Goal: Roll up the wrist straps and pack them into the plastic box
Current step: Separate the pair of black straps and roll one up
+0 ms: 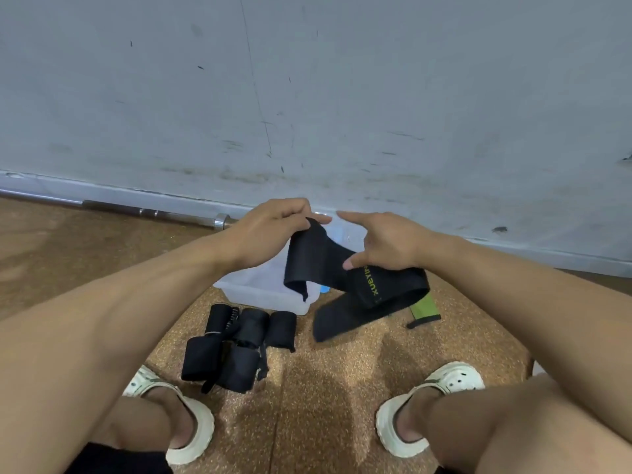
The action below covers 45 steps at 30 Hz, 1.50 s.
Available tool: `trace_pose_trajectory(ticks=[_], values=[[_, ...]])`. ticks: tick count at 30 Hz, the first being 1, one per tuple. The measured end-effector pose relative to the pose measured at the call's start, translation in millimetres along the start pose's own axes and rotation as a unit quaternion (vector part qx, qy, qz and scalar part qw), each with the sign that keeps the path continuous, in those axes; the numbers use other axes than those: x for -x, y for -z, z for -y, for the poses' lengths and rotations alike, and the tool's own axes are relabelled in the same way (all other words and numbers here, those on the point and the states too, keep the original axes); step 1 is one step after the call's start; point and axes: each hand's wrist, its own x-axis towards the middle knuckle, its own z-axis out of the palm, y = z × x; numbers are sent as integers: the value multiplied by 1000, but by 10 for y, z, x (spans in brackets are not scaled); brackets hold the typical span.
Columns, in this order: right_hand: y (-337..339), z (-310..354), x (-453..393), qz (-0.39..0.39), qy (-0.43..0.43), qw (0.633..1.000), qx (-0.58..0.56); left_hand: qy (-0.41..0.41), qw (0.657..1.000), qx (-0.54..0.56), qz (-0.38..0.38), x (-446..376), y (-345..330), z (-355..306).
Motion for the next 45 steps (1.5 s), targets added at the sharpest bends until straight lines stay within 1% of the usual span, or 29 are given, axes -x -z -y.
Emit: trace_pose_trajectory(ticks=[2,4,6,7,8,9,11,12,13,15,17,19,20,22,24,27,31,32,33,35,37,38,39,40,42,45], values=[[-49,-2,31,59,8,995,-77,-5,999,38,6,34,-4,-56],[-110,17,24,92,16,984,-150,2,996,91,3,67,-18,-121],[-115,102,36,115,15,978,-172,18,990,139,-12,80,-24,-174],[-109,130,38,120,11,976,-180,33,989,145,-27,74,-21,-166],[-99,151,56,119,5,975,-187,50,990,119,-51,54,-11,-128],[-89,168,78,116,-2,974,-195,71,992,65,-78,27,8,-58],[-55,187,125,101,-26,965,-240,106,983,-87,-125,4,68,105],[-27,190,140,93,-42,954,-283,104,974,-149,-134,21,94,144],[3,188,149,88,-60,936,-336,78,970,-189,-131,40,114,161],[53,173,153,87,-101,893,-431,16,974,-207,-95,87,112,139],[65,123,134,90,-150,856,-486,-35,974,-219,-48,128,74,88],[60,48,98,95,-186,827,-521,-86,958,-272,-24,119,19,104],[60,26,85,95,-192,822,-528,-107,951,-290,-22,119,-11,104],[46,-47,24,104,-195,820,-529,-165,933,-317,-42,109,-75,86],[5,-115,-31,111,-194,817,-532,-230,903,-356,-62,96,-144,55],[-12,-103,-16,118,-199,810,-539,-322,851,-411,-52,70,-259,26],[15,-16,69,123,-199,817,-527,-402,808,-429,-30,31,-429,41],[15,-26,74,119,-195,819,-526,-404,808,-428,-28,32,-452,50],[9,-57,65,113,-188,820,-528,-381,825,-415,-29,41,-457,68],[13,-75,67,95,-179,827,-525,-287,891,-346,-55,71,-435,90],[30,-121,69,55,-174,840,-511,-165,954,-226,-109,73,-382,95],[44,-141,83,30,-174,846,-504,-107,972,-154,-140,61,-358,83],[51,-180,90,12,-170,851,-497,-60,980,-86,-170,43,-340,74],[58,-211,102,-1,-160,855,-493,-21,981,-29,-192,23,-325,69],[93,-234,141,-17,-144,860,-489,41,977,53,-204,1,-300,51],[109,-276,146,-19,-117,850,-513,73,967,150,-192,-15,-269,51]])
